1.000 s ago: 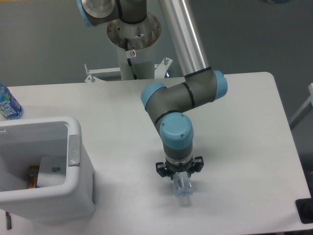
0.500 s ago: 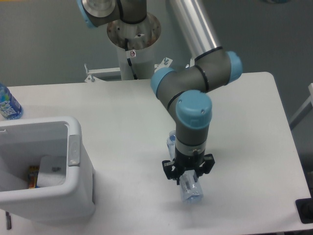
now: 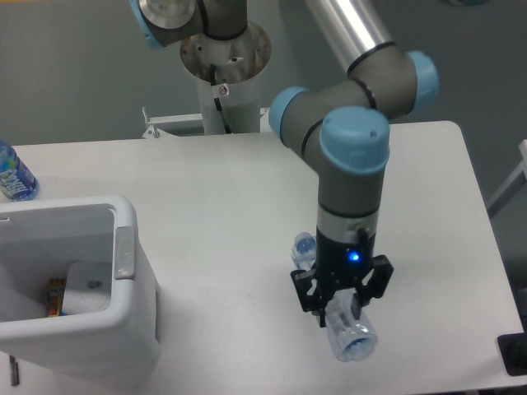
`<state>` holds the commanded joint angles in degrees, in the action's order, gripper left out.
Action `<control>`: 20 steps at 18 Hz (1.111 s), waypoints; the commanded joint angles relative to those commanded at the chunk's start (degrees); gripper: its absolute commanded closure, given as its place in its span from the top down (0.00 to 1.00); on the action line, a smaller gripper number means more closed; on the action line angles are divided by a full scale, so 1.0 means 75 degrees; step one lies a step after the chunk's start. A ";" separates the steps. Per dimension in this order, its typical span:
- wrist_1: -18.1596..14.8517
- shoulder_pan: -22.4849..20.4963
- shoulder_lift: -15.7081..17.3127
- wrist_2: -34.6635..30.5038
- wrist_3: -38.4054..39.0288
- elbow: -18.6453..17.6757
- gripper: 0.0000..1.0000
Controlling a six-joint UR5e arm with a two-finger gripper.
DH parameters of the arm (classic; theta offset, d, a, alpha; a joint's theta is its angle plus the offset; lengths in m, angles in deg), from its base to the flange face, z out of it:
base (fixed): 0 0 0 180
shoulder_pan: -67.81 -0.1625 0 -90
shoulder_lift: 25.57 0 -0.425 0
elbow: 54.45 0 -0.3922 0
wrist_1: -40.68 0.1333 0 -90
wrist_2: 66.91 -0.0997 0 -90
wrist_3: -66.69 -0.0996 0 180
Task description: Place the trash in the trash can
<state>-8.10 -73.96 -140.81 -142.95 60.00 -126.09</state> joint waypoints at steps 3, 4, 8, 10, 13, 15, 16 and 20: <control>0.0339 -0.0012 0.0410 0.0479 0.0667 0.0141 0.57; 0.0503 0.0000 0.0516 0.0632 0.0902 0.0176 0.57; 0.0750 0.0175 0.0903 0.0774 0.1091 0.0247 0.57; 0.0751 0.0362 0.1067 0.0891 0.1068 0.0247 0.57; 0.0762 0.0795 0.1126 0.0926 0.1045 0.0294 0.57; 0.0751 0.1158 0.1161 0.0915 0.1068 0.0270 0.57; 0.0751 0.1299 0.1208 0.0880 0.1068 0.0224 0.57; 0.0751 0.1744 0.1279 0.0880 0.1080 0.0235 0.57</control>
<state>-2.47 -60.88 -131.22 -136.35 68.10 -124.33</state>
